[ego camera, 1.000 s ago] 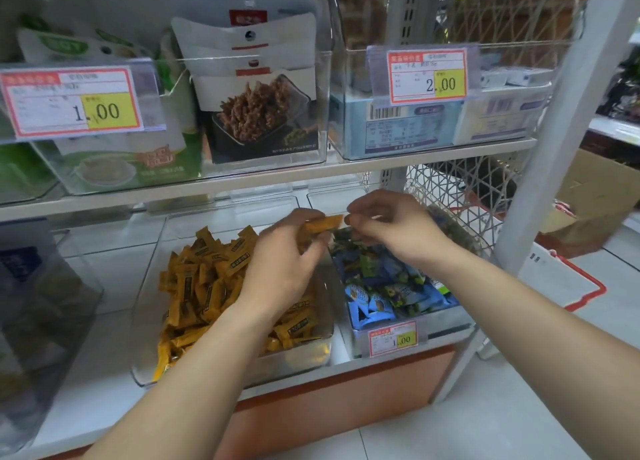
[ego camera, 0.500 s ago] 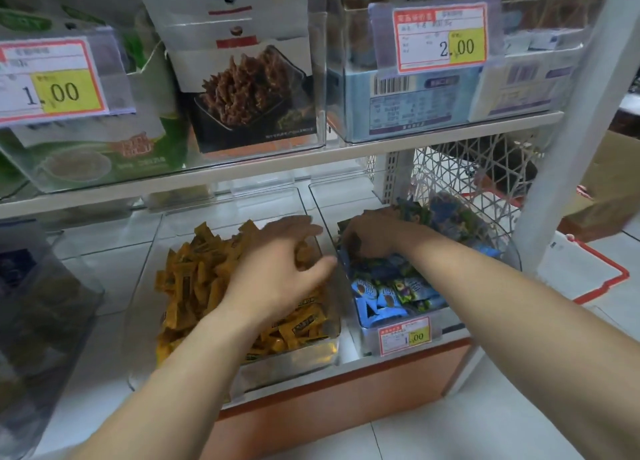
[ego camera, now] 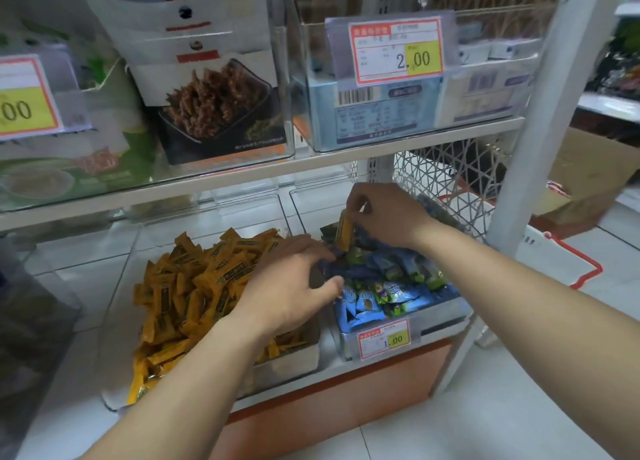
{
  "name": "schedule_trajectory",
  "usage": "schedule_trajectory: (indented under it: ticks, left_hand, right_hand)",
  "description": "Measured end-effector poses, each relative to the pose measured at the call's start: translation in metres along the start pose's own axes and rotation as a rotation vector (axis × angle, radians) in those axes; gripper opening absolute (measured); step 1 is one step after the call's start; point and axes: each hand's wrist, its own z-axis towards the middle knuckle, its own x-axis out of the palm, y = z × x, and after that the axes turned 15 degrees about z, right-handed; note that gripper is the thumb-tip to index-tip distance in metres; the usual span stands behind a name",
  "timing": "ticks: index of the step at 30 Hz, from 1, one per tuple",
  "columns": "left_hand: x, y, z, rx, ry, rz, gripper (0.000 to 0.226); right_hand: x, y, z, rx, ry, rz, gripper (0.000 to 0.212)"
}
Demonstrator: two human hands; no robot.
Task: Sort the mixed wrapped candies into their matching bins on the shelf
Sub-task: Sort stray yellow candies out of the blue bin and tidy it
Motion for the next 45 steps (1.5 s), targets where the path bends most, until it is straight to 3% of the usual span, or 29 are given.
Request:
schedule_trajectory:
  ticks: [2,6,10,16,23,27,29,31,32,36,38,41,43,45]
  left_hand:
    - [0.002,-0.003,0.0,-0.071,-0.057,-0.089,0.039]
    - [0.0,-0.013,0.005,-0.195,-0.16,-0.193,0.06]
    - [-0.011,-0.027,0.007,-0.232,-0.285,-0.263,0.041]
    - [-0.019,-0.004,0.003,-0.349,-0.34,-0.232,0.02]
    - [-0.018,0.07,-0.021,-0.541,-0.193,-0.055,0.021]
    - [-0.017,0.049,-0.014,-0.389,-0.209,-0.119,0.034]
    - [-0.015,0.028,-0.01,-0.253,-0.147,-0.122,0.041]
    - [-0.012,0.012,-0.006,-0.153,-0.071,-0.086,0.045]
    - [-0.011,0.007,-0.004,-0.114,-0.035,-0.056,0.044]
    - [-0.01,0.007,0.003,-0.009,0.035,-0.008,0.039]
    - [-0.009,0.012,0.004,0.026,0.015,-0.016,0.039]
    - [-0.008,0.019,0.004,0.034,0.045,-0.05,0.047]
    - [-0.008,0.023,0.003,0.021,0.068,-0.09,0.049]
    - [-0.008,0.026,0.001,0.027,0.047,-0.135,0.046]
  right_hand:
    - [-0.008,0.005,-0.012,0.012,-0.12,0.146,0.013]
    - [-0.005,0.02,-0.035,0.03,-0.258,0.448,0.011]
    - [0.01,0.036,-0.05,0.094,-0.264,0.67,0.015]
    - [0.02,0.031,-0.054,0.126,-0.185,0.678,0.004]
    - [0.039,0.013,-0.04,0.14,0.061,0.212,0.025]
    - [0.046,0.012,-0.024,0.194,0.267,-0.014,0.049]
    - [0.051,0.012,-0.018,0.186,0.298,-0.03,0.041]
    - [0.056,0.01,-0.013,0.149,0.247,-0.007,0.013]
    - [0.056,0.009,-0.011,0.131,0.206,0.029,0.009]
    - [0.045,0.0,-0.003,0.084,-0.005,0.081,0.008]
    - [0.04,-0.008,-0.001,0.079,-0.088,-0.025,0.003]
    - [0.043,-0.012,0.0,0.034,-0.114,-0.243,0.021]
    - [0.047,-0.004,0.003,-0.03,-0.021,-0.17,0.018]
    - [0.052,0.004,0.005,0.008,0.205,-0.008,0.004]
